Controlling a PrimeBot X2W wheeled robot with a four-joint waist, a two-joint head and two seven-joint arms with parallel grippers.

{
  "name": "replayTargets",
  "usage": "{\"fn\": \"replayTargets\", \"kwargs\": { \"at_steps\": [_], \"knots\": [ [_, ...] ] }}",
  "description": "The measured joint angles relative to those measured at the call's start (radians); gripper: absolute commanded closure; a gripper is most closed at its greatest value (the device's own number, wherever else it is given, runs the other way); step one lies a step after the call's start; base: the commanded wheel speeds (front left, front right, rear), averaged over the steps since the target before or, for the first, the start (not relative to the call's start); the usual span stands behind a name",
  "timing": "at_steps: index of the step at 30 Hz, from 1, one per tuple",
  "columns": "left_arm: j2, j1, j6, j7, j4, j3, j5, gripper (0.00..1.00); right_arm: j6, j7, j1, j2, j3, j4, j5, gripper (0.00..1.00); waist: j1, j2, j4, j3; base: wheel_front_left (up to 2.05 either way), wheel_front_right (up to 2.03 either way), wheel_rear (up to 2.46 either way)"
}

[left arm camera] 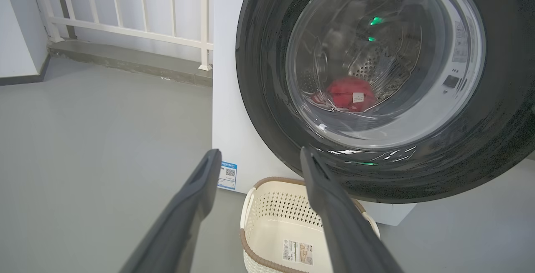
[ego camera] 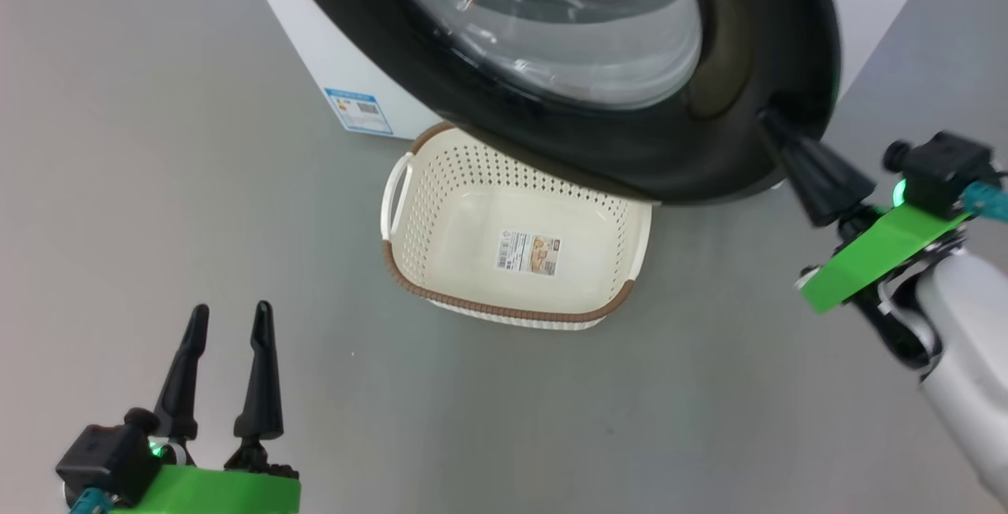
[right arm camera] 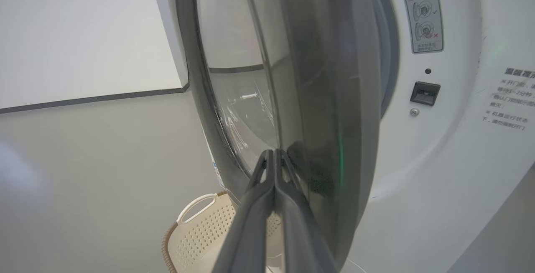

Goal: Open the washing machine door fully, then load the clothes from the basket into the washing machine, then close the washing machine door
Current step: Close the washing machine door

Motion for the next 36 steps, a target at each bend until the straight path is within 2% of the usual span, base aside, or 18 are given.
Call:
{"fn": "replayTargets", "kwargs": {
  "at_steps": [8, 25, 36],
  "knots": [
    [-0.006, -0.019, 0.0, 0.0, -0.009, 0.0, 0.0, 0.0, 0.0, 0.0, -0.058, -0.048, -0.057, 0.011, -0.001, 1.0, 0.0, 0.0, 0.026, 0.045, 0.0, 0.0, 0.0],
    [-0.012, -0.071, 0.0, 0.0, -0.027, -0.013, -0.027, 0.0, 0.0, 0.0, -0.314, -0.166, -0.06, 0.117, 0.019, 1.0, 0.0, -0.0001, 0.101, 0.16, 0.0, 0.0, 0.0],
    [-0.013, -0.075, 0.0, -0.001, -0.029, -0.014, -0.033, 0.0, 0.009, 0.0, -0.355, -0.144, -0.101, 0.216, 0.002, 1.0, 0.0, 0.0, 0.123, 0.169, 0.0, 0.0, 0.0]
  ]
}}
